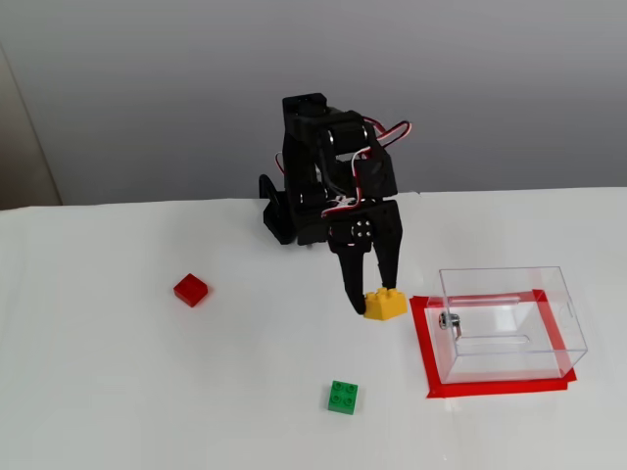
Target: Pick the yellow lego brick and place it into the transparent box
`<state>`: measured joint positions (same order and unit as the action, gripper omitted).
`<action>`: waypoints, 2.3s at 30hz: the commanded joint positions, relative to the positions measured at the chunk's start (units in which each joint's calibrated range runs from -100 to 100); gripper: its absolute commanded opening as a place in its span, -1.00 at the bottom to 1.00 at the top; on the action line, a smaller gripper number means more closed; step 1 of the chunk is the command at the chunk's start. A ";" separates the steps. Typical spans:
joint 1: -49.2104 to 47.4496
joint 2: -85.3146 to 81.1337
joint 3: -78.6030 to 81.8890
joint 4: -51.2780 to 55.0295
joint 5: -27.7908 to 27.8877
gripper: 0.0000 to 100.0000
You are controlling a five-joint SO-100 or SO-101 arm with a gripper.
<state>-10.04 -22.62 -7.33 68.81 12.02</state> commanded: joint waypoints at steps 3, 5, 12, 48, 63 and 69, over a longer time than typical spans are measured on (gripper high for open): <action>-6.85 -2.88 -0.45 0.29 0.14 -0.74; -10.11 -2.96 -0.45 -0.14 0.14 -0.74; -20.09 -2.03 -0.72 -0.49 0.14 -0.74; -43.01 13.92 -0.90 -13.98 0.04 -0.74; -43.38 15.11 -0.90 -13.98 -0.01 -0.73; -43.08 15.11 -0.63 -13.98 -1.74 -0.73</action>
<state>-53.10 -7.06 -7.24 55.44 10.55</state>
